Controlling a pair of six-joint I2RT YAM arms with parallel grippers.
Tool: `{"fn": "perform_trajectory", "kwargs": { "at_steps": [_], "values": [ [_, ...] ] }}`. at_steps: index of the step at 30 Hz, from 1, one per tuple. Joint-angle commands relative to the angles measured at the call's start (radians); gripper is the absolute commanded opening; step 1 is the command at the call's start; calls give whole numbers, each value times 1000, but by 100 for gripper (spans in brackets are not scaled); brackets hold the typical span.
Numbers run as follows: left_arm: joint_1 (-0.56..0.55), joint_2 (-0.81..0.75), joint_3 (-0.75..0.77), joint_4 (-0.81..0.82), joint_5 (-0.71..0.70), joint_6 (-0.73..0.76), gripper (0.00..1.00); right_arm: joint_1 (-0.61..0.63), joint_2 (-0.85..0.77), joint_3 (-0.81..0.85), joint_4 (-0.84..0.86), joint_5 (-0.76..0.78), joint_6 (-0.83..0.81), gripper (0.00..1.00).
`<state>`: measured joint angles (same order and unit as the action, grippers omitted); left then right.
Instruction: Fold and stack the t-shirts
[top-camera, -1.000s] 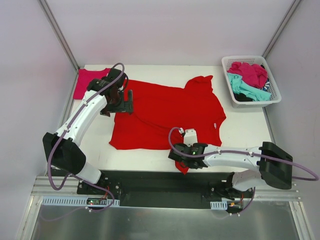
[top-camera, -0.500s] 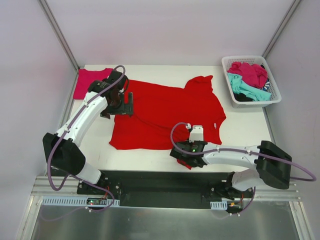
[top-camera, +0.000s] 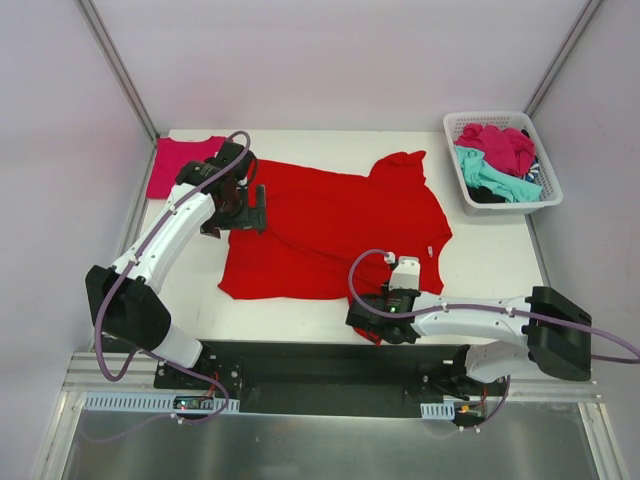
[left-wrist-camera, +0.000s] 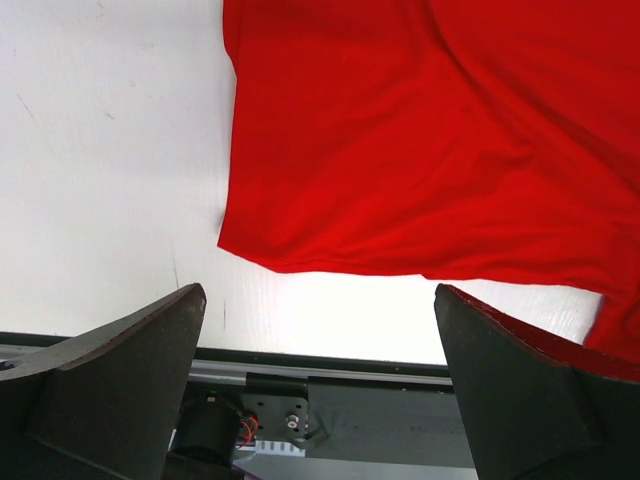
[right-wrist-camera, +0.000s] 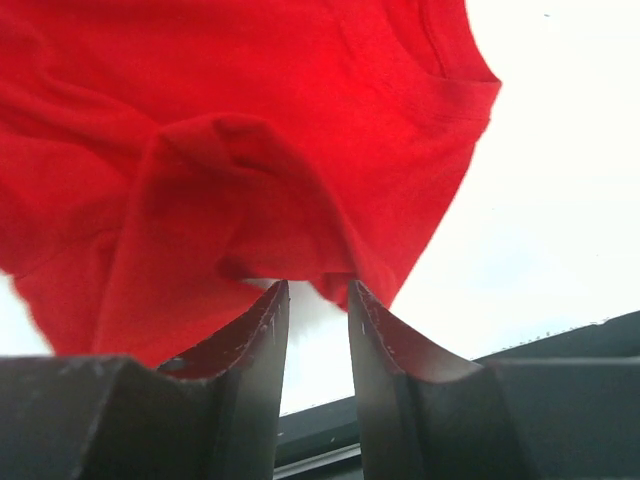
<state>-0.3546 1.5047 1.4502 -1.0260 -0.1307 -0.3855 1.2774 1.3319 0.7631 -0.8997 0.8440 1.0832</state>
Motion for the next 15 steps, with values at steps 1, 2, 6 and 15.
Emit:
{"fn": "perform_trajectory", "kwargs": {
  "at_steps": [1,2,6,15],
  "values": [
    [-14,-47,-8,-8,5,-13,99,-32,-10,-48,-13,15,78,33],
    [-14,-49,-14,-8,5,-13,99,-38,-4,-51,-18,20,104,33],
    [-15,-49,-19,-6,6,-15,99,-69,62,-33,5,14,84,32],
    [-15,-44,-13,-8,3,-13,99,-75,92,-33,90,-28,34,32]
  ]
}}
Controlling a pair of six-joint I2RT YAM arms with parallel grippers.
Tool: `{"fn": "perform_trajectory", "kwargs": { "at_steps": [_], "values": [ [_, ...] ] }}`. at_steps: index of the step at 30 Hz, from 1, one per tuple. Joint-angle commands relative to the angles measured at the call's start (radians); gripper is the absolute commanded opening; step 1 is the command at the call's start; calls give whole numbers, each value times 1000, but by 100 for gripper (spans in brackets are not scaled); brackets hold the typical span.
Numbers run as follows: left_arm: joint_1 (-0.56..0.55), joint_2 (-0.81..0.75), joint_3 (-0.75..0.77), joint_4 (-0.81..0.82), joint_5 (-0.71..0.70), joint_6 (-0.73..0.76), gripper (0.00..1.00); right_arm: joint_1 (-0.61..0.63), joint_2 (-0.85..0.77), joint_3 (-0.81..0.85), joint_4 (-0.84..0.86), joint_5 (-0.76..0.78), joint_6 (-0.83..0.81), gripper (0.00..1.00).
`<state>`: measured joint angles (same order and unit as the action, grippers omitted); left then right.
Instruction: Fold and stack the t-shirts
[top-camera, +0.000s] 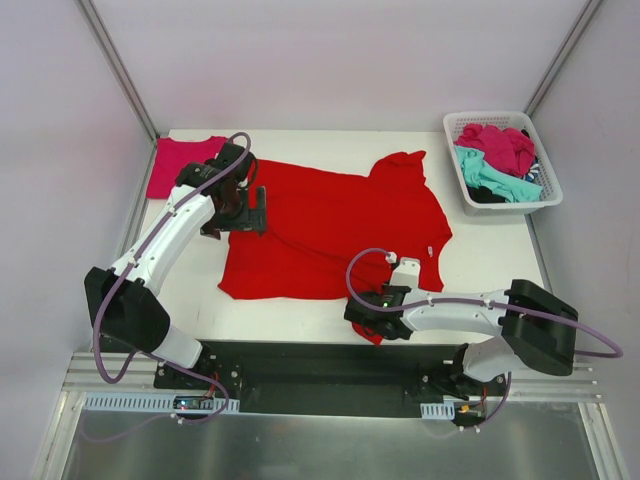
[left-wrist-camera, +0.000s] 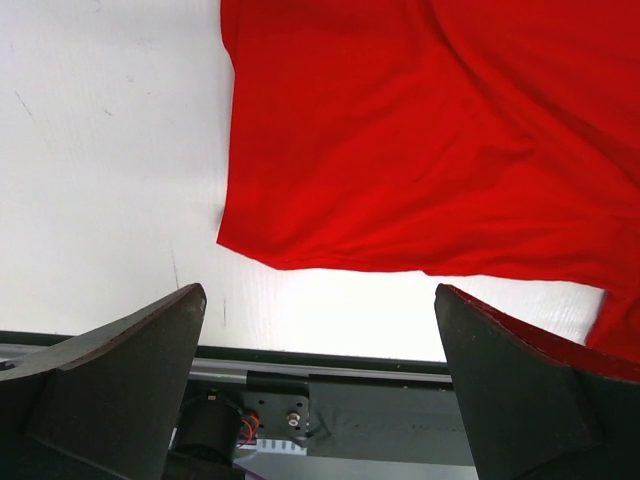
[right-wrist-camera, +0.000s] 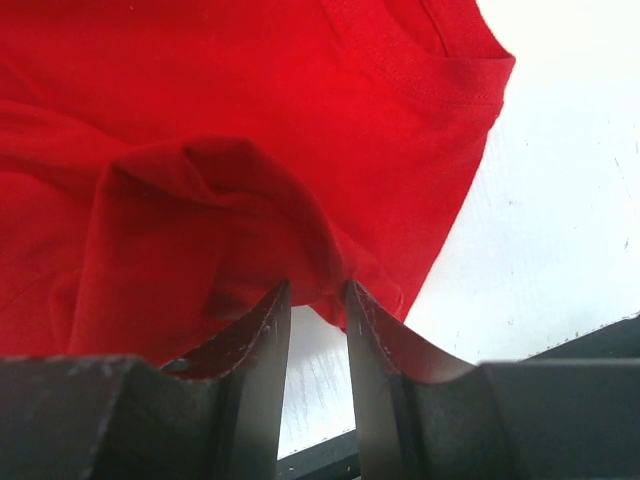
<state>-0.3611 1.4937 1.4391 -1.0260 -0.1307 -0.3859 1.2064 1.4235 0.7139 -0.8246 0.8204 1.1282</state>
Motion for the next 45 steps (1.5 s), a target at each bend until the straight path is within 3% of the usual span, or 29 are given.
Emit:
{"fn": "perform_trajectory", "kwargs": {
  "at_steps": [1,28,45],
  "values": [
    [-9,-35,-5,-8,2,-11,99,-4,0,21,12,-7,-15,31],
    [-10,-33,-6,-8,3,-11,99,64,66,133,-85,3,-2,27],
    [-10,-30,-19,-8,3,-11,99,13,2,41,-107,17,48,28]
  ]
}}
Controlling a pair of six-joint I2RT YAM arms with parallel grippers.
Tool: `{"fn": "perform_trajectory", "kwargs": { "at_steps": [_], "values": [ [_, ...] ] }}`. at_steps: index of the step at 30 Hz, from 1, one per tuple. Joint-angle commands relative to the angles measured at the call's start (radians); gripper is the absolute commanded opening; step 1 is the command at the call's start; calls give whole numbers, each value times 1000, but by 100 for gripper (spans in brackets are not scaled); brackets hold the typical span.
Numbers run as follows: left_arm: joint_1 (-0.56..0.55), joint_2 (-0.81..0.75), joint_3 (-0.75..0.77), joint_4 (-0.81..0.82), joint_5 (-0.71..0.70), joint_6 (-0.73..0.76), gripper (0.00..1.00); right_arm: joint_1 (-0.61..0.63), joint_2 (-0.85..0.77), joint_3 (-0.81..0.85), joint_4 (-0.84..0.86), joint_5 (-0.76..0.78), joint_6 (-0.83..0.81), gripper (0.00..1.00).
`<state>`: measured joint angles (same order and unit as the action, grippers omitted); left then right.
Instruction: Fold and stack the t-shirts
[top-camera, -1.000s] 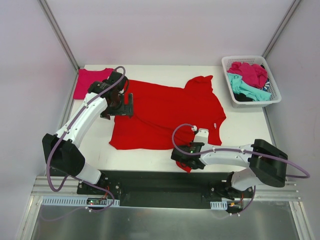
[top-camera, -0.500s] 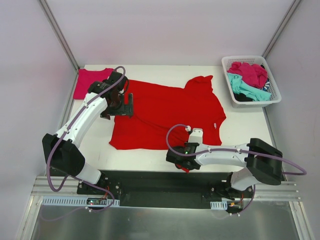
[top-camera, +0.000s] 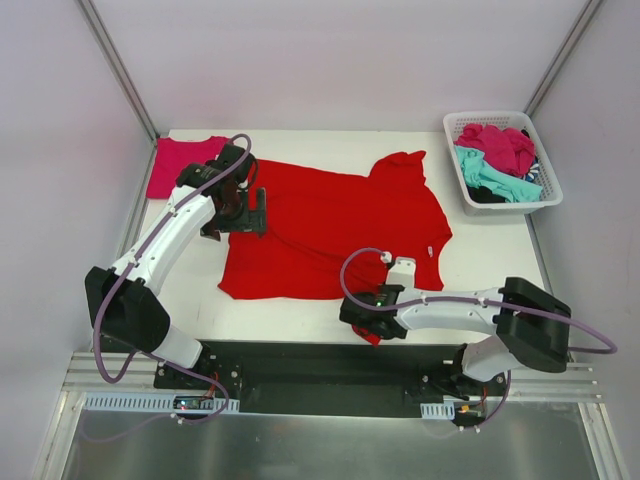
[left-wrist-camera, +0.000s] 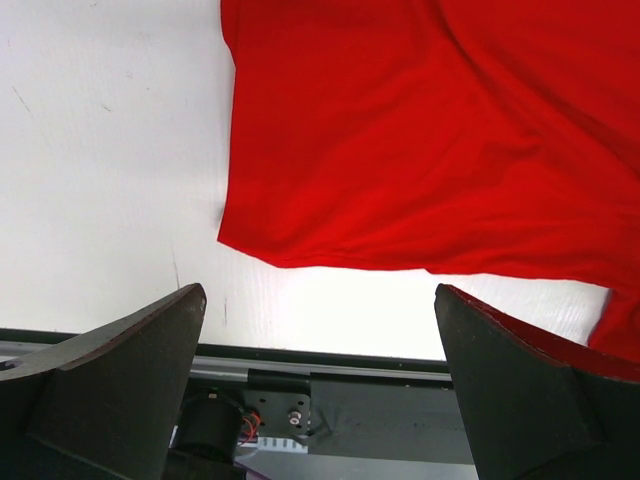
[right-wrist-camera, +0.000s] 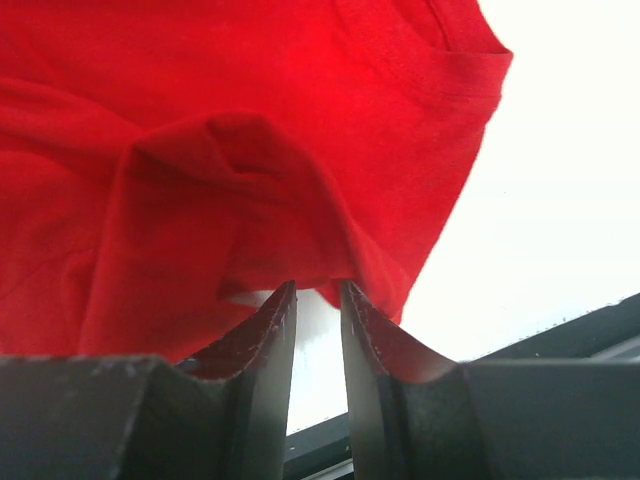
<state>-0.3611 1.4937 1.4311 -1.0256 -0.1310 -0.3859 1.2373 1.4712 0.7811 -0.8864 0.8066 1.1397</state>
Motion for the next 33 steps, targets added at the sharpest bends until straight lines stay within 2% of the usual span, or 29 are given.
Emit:
{"fn": "perform_trajectory", "kwargs": {
  "at_steps": [1,10,18,33],
  "values": [
    [-10,-29,-9,-8,4,-11,99,-22,-51,-31,-43,31,37,28],
    [-10,-29,-11,-8,4,-13,99,-39,-66,-75,23,0,15,28],
    [-10,-23,-14,-5,4,-15,99,-38,-32,-29,56,-12,-40,27],
    [-12,-21,-17,-4,1,-15,99,-88,-48,-106,164,-56,-86,27]
  ]
}}
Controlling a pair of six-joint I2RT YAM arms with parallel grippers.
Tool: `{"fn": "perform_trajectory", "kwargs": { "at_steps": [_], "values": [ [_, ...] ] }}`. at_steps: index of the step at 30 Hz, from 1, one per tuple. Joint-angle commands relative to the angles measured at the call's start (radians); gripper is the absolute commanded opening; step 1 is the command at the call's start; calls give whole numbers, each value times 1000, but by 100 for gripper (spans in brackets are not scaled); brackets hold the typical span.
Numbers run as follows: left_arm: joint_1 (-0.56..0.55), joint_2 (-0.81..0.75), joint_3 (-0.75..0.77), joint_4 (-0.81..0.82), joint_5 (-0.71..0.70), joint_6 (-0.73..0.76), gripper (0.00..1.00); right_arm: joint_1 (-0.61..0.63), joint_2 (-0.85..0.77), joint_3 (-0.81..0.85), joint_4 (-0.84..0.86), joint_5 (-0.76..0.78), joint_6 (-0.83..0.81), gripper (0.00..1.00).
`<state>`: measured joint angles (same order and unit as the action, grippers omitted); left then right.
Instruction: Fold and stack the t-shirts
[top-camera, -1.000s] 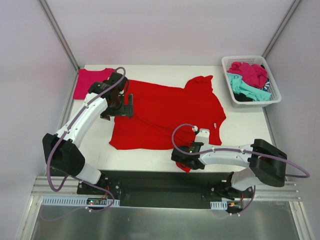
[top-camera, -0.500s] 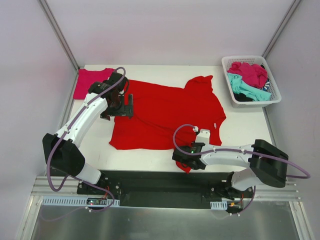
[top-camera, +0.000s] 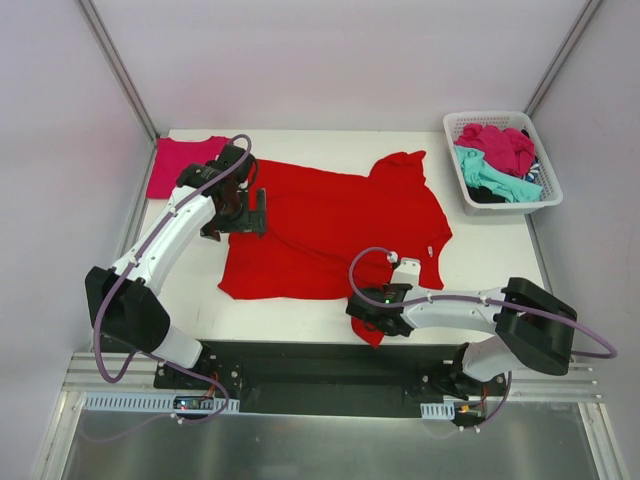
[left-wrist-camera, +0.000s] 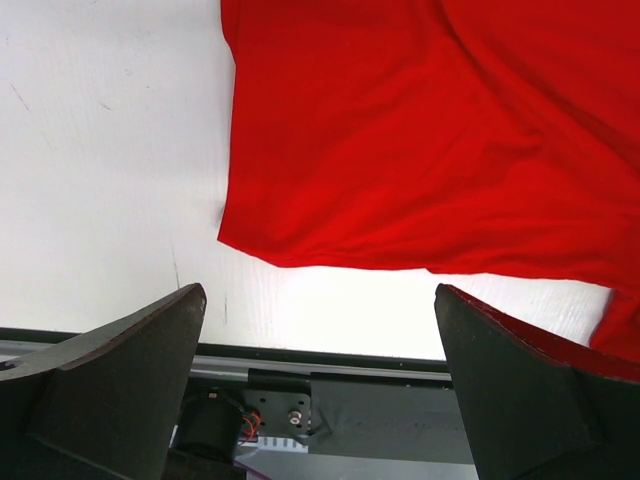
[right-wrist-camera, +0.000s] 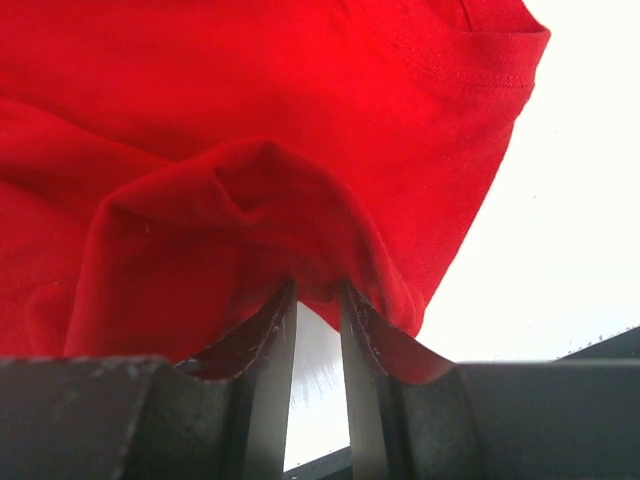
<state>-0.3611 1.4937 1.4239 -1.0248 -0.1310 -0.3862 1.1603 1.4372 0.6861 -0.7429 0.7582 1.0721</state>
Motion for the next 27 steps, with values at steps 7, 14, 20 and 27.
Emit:
{"fn": "perform_trajectory", "kwargs": {
  "at_steps": [7,14,20,27],
  "values": [
    [-12,-20,-14,-4,2,-14,99,-10,-11,-13,25,-2,-23,24],
    [-13,-29,-19,-4,4,-14,99,-5,-17,6,-12,12,-27,2],
    [-19,-53,-62,6,7,-29,99,81,-38,174,-229,102,6,1],
    [-25,-98,-111,28,22,-46,99,153,-96,404,-407,185,-14,1]
  ]
}}
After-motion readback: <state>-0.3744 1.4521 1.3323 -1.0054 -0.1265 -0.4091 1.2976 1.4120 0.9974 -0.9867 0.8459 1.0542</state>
